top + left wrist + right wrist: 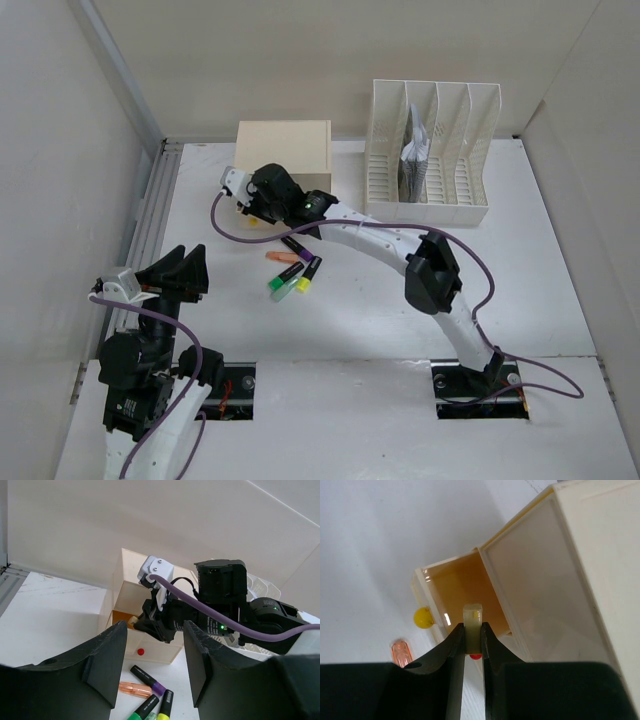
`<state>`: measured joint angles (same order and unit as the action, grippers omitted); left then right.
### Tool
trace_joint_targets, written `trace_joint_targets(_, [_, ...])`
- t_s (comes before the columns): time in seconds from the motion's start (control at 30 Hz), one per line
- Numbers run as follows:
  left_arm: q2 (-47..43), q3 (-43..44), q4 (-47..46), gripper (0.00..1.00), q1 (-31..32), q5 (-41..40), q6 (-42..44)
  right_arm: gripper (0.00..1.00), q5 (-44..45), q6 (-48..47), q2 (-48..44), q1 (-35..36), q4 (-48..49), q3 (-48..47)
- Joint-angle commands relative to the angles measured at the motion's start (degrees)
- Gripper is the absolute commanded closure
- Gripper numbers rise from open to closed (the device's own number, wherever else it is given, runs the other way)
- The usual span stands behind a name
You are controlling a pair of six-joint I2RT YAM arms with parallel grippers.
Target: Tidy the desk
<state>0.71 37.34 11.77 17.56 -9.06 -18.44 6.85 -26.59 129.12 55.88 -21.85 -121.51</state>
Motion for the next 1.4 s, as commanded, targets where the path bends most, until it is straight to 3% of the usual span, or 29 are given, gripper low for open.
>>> trace_joint_targets(0.0, [-5.63,0.27,-3.24,0.54,0.19,-0.08,0.77,0.92,1.23,-0.39,-0.10,-0.15,2.95,-2.76])
trace_joint_targets(0.07, [-5.63,0.27,-3.24,0.54,0.19,-0.08,0.77,0.88,1.23,-0.92,-0.10,-0.15,3.48,-2.24])
trace_joint_targets(0.17, [-5.63,0.27,-3.24,0.54,0.19,-0.08,0.77,0.70,1.23,-0.92,-1.23,-0.15,3.48,-1.10])
trace_joint_targets(0.2, [-5.63,0.27,-3.24,0.54,0.19,-0.08,0.77,0.70,1.23,-0.92,-1.24,-0.15,3.48,-1.09])
trace_joint_targets(0.23, [-5.63,0.27,-3.24,0.54,0.19,-0.08,0.77,0.62,1.23,-0.92,-1.24,-0.15,3.48,-1.09])
trace_joint_targets(0.33, [-5.63,0.27,-3.24,0.54,0.19,-0.08,0.77,0.52,0.71,-0.92,-2.29,-0.15,3.48,-0.57])
trace_joint_targets(0.53, [-5.63,0.27,-3.24,0.54,0.19,-0.08,0.77,0.52,0.10,-0.39,-5.54,-0.15,3.48,0.14])
trace_joint_targets(0.57, [-5.63,0.27,-3.24,0.54,0.19,-0.08,0.77,0.55,0.09,0.22,-6.24,-0.15,3.48,1.18])
trace_joint_targets(0.67, [-5.63,0.27,-3.24,0.54,0.19,-0.08,0.77,0.80,-2.36,0.84,-9.14,-0.15,4.00,2.95])
trace_joint_targets(0.7, [-5.63,0.27,-3.24,0.54,0.19,-0.08,0.25,0.95,-3.15,0.84,-9.67,-0.15,4.00,3.65])
trace_joint_targets(0.73, [-5.63,0.27,-3.24,0.54,0.19,-0.08,0.24,1.00,-4.12,0.84,-10.37,-0.15,4.00,4.17])
trace_joint_targets(1.0, [-5.63,0.27,-3.24,0.54,0.19,-0.08,0.24,1.00,-19.49,0.84,-7.84,-0.15,-2.49,3.66])
trace_joint_targets(1.1, [-5.63,0.27,-3.24,0.54,0.19,-0.08,0.24,1.00,-18.55,0.84,-4.24,-0.15,-4.43,1.02])
trace_joint_targets(1.37, [-5.63,0.27,-2.72,0.54,0.19,-0.08,0.24,1.00,-6.00,1.36,1.92,-0.15,-4.00,-4.35])
